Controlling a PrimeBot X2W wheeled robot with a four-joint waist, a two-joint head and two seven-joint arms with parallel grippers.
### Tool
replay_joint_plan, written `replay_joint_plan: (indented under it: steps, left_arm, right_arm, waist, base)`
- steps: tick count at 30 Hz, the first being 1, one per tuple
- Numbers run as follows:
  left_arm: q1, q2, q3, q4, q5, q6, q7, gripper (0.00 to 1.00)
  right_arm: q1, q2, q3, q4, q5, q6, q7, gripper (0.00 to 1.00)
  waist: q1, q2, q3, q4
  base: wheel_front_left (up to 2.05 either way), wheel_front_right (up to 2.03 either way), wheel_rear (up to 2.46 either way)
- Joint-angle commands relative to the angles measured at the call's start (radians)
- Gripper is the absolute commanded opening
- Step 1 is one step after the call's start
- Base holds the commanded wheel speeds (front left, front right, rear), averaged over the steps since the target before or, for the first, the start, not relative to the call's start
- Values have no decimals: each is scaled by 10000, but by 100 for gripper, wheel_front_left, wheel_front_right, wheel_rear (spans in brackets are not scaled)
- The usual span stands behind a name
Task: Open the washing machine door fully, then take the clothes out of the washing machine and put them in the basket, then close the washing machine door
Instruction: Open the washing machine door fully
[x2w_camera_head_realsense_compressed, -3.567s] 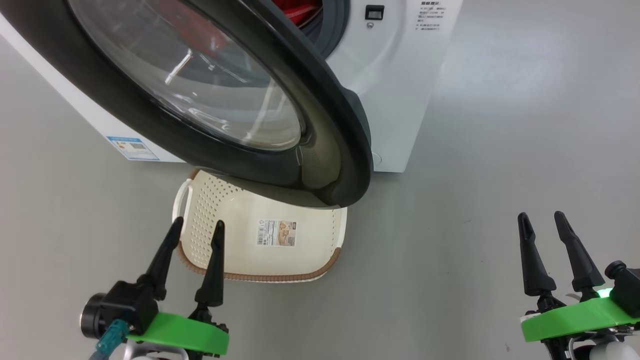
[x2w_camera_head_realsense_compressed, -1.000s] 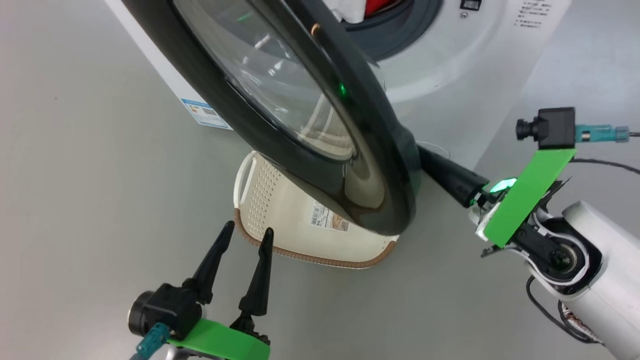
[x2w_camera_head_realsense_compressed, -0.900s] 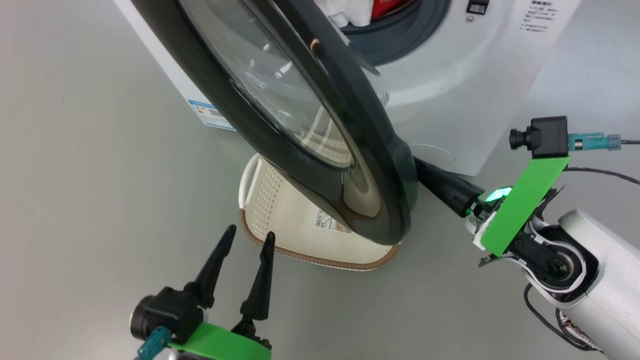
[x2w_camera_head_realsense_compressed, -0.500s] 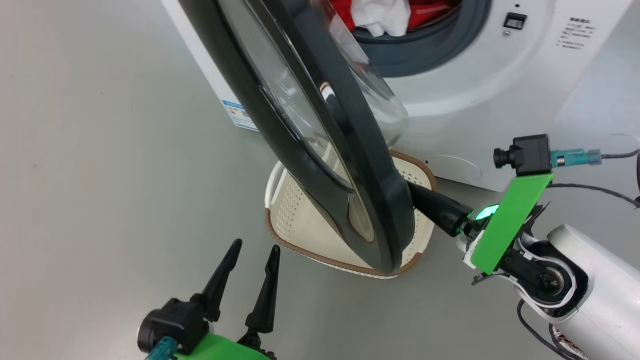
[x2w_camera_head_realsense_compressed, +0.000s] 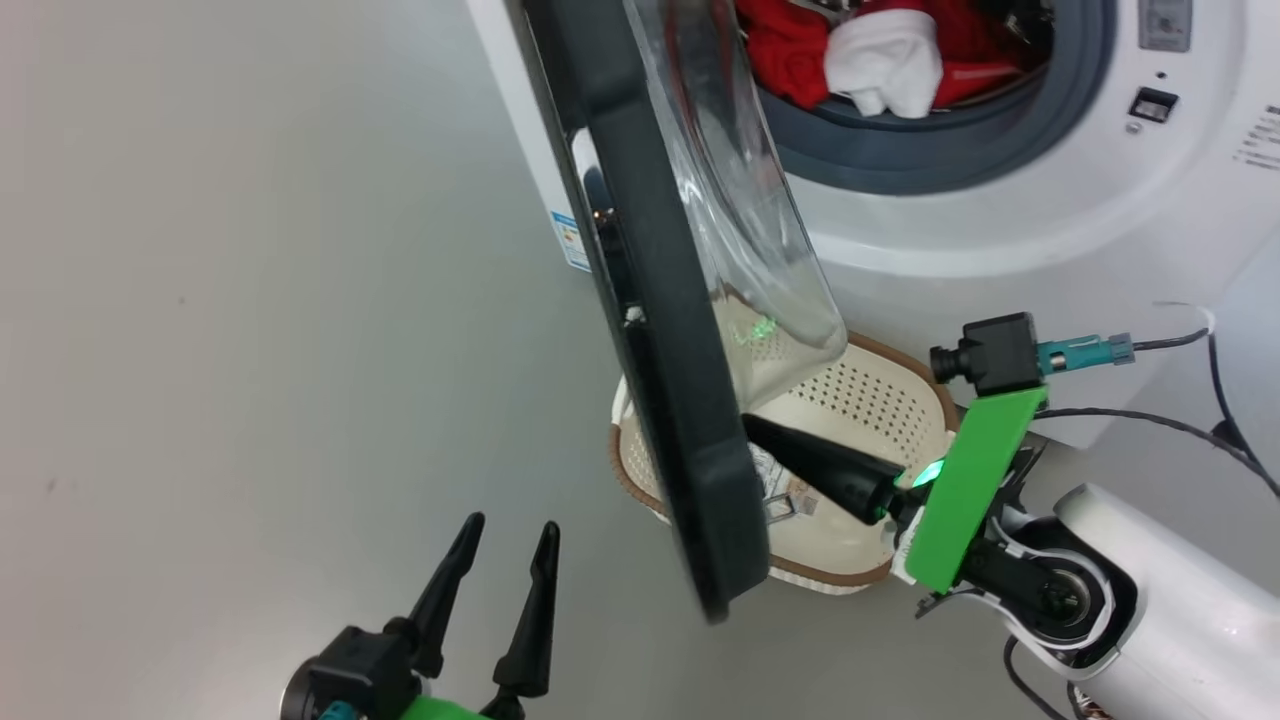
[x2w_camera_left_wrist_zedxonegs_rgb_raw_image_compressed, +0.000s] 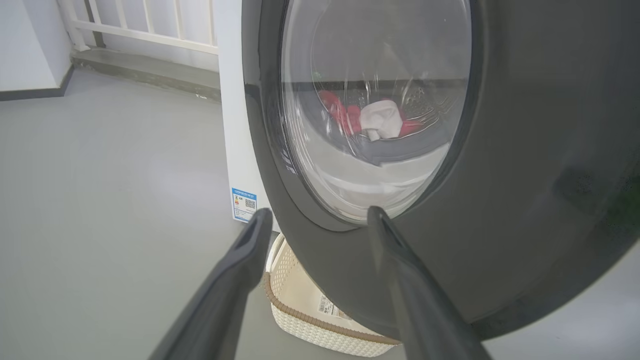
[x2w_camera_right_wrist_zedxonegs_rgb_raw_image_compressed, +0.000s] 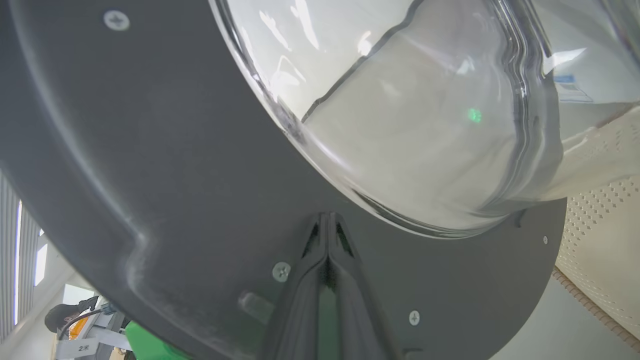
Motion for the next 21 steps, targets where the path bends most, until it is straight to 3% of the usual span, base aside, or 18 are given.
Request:
replay_joint_plan:
  steps: [1, 21]
  left_arm:
    - [66, 102, 323, -297, -54, 137, -122, 100]
    - [696, 102, 765, -838, 37, 622, -122, 100]
  right_arm:
    - [161, 288, 216, -278, 76, 79, 115, 0]
    - [-297, 1266, 605, 20, 36, 79, 673, 0]
  waist:
    - [0, 0, -160, 263]
    - [0, 0, -376, 330]
  base:
    - [0, 0, 0]
    - [0, 0, 0]
